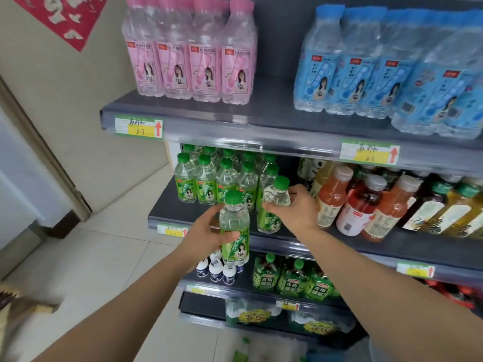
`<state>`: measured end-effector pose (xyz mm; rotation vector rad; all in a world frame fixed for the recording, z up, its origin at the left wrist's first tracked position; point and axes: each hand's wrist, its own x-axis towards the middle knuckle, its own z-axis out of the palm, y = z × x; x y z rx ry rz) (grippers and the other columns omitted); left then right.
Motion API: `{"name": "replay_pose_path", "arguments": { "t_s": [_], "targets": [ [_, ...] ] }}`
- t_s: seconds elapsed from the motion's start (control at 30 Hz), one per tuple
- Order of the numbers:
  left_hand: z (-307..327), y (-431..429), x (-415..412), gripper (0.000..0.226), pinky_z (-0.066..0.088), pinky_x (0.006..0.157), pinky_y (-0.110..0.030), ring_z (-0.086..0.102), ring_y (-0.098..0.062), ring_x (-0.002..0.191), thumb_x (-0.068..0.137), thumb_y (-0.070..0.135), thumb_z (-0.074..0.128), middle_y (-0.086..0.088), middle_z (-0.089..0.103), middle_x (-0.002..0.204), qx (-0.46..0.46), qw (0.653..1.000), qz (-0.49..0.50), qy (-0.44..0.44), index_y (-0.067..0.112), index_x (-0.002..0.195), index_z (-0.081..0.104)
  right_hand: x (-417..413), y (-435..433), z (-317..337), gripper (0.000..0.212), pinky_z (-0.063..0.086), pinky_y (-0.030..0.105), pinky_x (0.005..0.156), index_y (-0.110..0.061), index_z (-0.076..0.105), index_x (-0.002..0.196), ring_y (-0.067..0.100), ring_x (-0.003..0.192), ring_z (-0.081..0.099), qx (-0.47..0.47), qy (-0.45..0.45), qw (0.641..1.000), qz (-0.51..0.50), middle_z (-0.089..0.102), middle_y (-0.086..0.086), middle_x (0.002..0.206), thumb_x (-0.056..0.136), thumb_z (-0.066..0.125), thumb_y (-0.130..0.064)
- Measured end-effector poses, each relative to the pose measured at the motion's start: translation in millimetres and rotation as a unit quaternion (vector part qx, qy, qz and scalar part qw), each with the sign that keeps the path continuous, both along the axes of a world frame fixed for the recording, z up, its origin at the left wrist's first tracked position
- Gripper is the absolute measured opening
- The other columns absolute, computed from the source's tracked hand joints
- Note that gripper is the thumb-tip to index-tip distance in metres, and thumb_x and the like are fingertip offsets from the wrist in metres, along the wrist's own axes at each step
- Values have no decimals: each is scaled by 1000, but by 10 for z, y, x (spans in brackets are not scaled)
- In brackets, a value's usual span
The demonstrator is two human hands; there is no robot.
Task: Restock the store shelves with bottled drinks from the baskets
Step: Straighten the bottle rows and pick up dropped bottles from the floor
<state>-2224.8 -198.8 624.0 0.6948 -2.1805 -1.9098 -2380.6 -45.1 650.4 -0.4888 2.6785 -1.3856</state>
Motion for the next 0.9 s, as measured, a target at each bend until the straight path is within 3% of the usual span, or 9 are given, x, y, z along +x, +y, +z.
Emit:
{"name": "replay_pose_path", "arguments": {
  "t_s": [0.1, 0.23, 0.4, 0.6, 0.73, 0.9],
  "targets": [
    [-14, -87, -43, 72, 58, 78, -39, 64, -17, 100, 76, 15, 79, 4, 65, 111, 1, 1000, 5, -1, 28, 138, 44, -117, -114, -73, 68, 43, 24, 73, -10, 53, 116, 24, 97, 63, 17, -5, 1000, -4, 66, 6, 108, 65, 87, -40],
    [-7, -179, -90, 63, 51, 66, -21, 65, -10, 95, 79, 7, 75, 10, 67, 109, 21, 1000, -6, 1, 27, 132, 46, -231, -239, -170, 64, 41, 24, 73, -9, 53, 113, 23, 95, 61, 27, -23, 999, -15, 66, 7, 110, 67, 86, -38],
    [-40, -279, -150, 62, 51, 71, -23, 64, -10, 98, 79, 5, 75, 18, 63, 105, 18, 1000, 1, 0, 35, 123, 43, -258, -352, -269, 62, 40, 24, 70, -7, 52, 111, 20, 89, 58, 52, -12, 999, -8, 66, 6, 107, 69, 85, -39],
    [-92, -329, -201, 60, 50, 78, -26, 61, 0, 95, 79, 2, 74, 27, 58, 99, 16, 1000, -1, 1, 41, 113, 42, -216, -435, -375, 66, 44, 27, 72, -5, 49, 109, 29, 99, 61, 55, 31, 998, -30, 64, 12, 108, 67, 86, -41],
    [-93, -334, -246, 63, 53, 81, -26, 65, -4, 98, 79, 2, 74, 12, 66, 109, 22, 1000, -10, 2, 30, 128, 47, -201, -448, -401, 64, 46, 30, 71, -6, 49, 105, 31, 95, 62, 59, 51, 996, -42, 65, 13, 103, 65, 86, -40],
    [-95, -351, -344, 63, 50, 95, -37, 64, -13, 106, 77, 5, 77, 4, 67, 114, 5, 1000, 0, 8, 34, 125, 49, -183, -424, -398, 64, 48, 33, 72, -5, 48, 104, 32, 94, 61, 61, 55, 995, -49, 64, 14, 102, 65, 87, -39]
  ]
}}
